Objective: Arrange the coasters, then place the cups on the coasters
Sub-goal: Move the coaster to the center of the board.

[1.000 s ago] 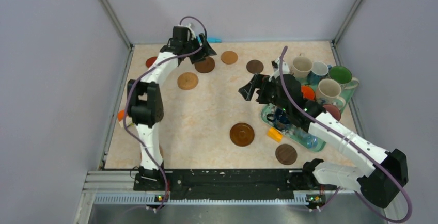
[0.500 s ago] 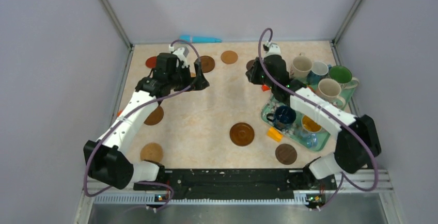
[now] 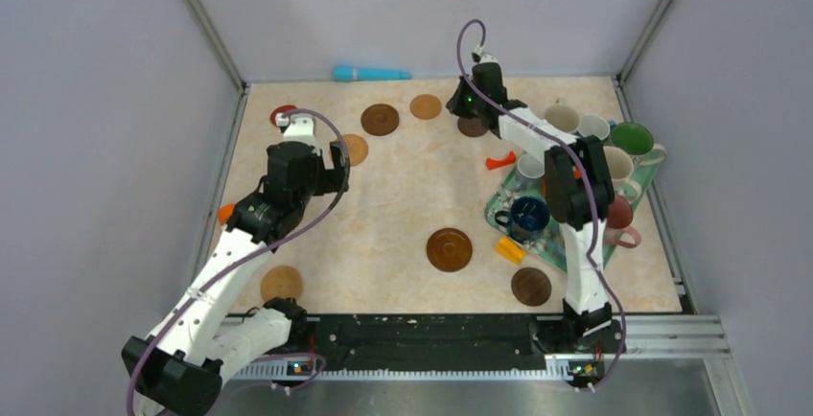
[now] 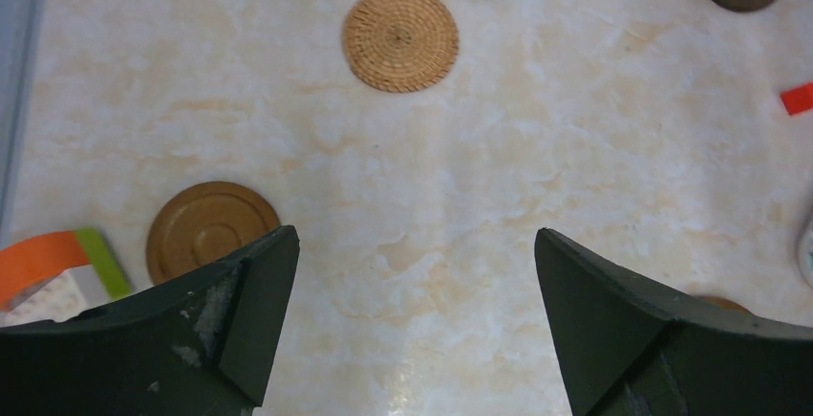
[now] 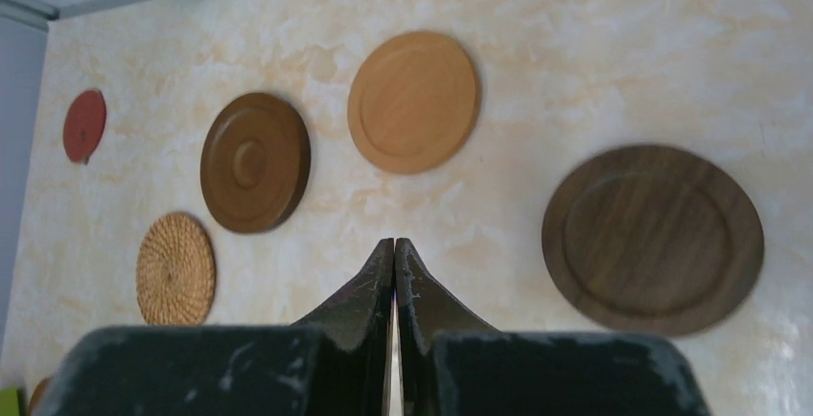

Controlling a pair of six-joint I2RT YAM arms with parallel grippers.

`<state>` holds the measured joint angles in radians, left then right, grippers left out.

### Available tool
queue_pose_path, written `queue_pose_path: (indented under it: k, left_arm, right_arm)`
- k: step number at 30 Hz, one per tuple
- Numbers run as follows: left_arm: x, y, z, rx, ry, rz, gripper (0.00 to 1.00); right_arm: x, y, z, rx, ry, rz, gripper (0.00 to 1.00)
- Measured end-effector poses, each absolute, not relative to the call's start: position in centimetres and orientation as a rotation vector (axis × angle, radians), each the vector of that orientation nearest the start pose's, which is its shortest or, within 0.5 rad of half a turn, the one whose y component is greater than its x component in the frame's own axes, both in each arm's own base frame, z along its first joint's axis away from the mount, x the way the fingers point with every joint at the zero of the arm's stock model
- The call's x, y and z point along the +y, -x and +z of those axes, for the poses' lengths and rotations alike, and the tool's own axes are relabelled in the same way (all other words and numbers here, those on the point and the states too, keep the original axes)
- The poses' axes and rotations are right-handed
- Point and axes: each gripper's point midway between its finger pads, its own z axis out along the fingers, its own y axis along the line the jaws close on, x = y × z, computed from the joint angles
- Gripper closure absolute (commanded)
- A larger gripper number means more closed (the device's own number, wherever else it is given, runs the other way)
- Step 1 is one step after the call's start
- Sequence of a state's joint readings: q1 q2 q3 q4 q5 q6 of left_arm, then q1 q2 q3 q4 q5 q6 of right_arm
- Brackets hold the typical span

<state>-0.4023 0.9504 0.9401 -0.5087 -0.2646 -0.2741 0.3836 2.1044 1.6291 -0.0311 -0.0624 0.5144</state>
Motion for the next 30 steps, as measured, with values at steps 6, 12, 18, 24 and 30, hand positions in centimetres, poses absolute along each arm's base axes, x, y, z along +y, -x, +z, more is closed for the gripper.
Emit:
queue_pose_path:
  k: [6, 12, 18, 24, 30]
  left_arm:
    - [-6.7, -30.1, 23.5, 2.028, 0.088, -0.012, 0.01]
    - [-6.2, -30.1, 23.6, 2.020, 0.106, 0.016, 0.02]
    - [-6.5, -30.2, 23.4, 2.027, 0.103, 0.005, 0.02]
    - [-7.0, -30.3, 23.0, 2.044, 0.095, -0.017, 0.03]
    - [-7.5, -30.2, 23.0, 2.048, 0.091, -0.055, 0.03]
  right_arm:
    - [27.6, -59.8, 12.4, 2.080, -0.104, 0.665, 1.00]
    - [29.4, -62.4, 9.4, 2.077, -0.119, 0.725, 1.00]
    - [29.8, -62.4, 4.6, 2.137, -0.141, 0.738, 1.00]
    - [30.3, -63.3, 5.1, 2.120, -0.146, 0.750, 1.00]
    - [30.4, -62.8, 4.3, 2.161, -0.161, 0.733, 1.00]
